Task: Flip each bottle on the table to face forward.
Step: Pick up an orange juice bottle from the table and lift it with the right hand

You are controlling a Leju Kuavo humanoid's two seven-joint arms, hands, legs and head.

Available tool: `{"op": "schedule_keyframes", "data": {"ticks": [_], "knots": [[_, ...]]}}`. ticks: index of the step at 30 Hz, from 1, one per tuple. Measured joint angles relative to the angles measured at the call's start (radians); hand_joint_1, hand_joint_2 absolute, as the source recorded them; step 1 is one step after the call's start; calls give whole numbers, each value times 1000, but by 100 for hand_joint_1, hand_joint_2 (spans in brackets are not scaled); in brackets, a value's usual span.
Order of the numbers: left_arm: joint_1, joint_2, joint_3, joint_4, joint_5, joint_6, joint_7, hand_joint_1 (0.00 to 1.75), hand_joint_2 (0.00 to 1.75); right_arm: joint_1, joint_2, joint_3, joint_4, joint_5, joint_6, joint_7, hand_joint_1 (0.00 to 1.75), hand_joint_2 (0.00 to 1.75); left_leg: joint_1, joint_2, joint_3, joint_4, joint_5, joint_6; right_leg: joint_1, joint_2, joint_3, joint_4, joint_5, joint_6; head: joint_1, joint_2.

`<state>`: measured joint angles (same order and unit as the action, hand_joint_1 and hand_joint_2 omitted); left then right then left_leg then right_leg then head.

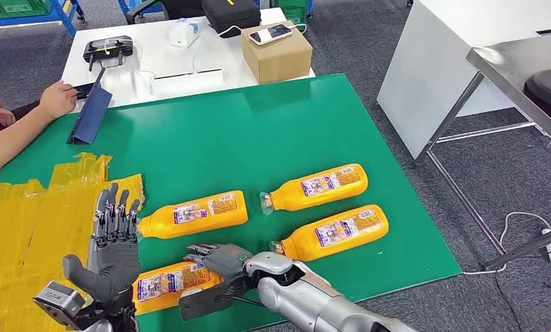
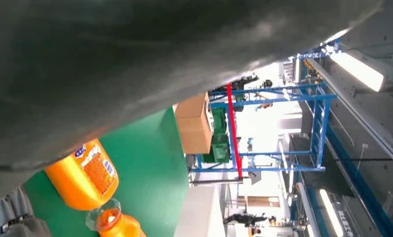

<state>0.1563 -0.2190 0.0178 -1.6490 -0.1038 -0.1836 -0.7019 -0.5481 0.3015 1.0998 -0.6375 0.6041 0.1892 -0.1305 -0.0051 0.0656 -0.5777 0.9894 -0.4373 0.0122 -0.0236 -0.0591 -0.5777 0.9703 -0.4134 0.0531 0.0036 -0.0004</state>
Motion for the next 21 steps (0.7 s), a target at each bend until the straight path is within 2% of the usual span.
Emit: {"op": "schedule_keyframes", "data": {"ticks": [1,2,3,4,10,12,14,15,18,21], "knots": [[-3,0,-1,3,0,-1,0,0,0,-3,4,3,8,-1,3,0,130,175,0,0,0,0,0,0,0,0,0,0,0,0,0,0],[-7,0,-1,6,0,-2,0,0,0,-6,9,5,16,-2,5,0,139,175,0,0,1,0,0,0,0,0,0,0,0,0,0,0],[-13,0,-2,11,1,-1,0,0,0,-10,17,11,30,-5,10,1,164,175,0,1,1,0,0,0,0,0,1,0,0,0,0,0],[-19,0,-2,16,2,6,0,0,0,-13,25,19,43,-10,15,3,167,175,0,1,2,0,0,0,0,1,1,0,0,0,0,0],[-41,-32,39,21,121,117,0,0,0,-20,55,113,71,-100,24,56,175,175,1,2,5,0,0,0,0,2,4,0,0,0,0,0],[-48,-45,93,9,176,205,0,0,0,-21,60,150,74,-137,18,73,175,175,1,3,5,0,-1,-1,1,3,4,0,0,0,0,0],[-62,-52,180,-9,216,321,0,0,0,-21,64,179,79,-169,7,81,175,175,1,4,6,-1,-1,-1,1,4,4,0,0,-1,0,0],[-68,-53,226,-14,227,349,0,0,0,-21,65,189,82,-179,3,81,175,175,2,4,7,-1,-1,-1,1,4,4,0,0,-1,0,0],[-80,-57,338,-17,228,351,0,0,0,-23,67,211,89,-200,-6,81,175,175,3,4,9,-1,-1,-1,1,4,4,0,-1,-1,0,0],[-91,-68,400,-19,215,353,0,0,0,-23,70,224,94,-212,-13,81,175,175,3,4,9,-1,-1,-1,1,5,6,0,-1,-1,0,0]]}}
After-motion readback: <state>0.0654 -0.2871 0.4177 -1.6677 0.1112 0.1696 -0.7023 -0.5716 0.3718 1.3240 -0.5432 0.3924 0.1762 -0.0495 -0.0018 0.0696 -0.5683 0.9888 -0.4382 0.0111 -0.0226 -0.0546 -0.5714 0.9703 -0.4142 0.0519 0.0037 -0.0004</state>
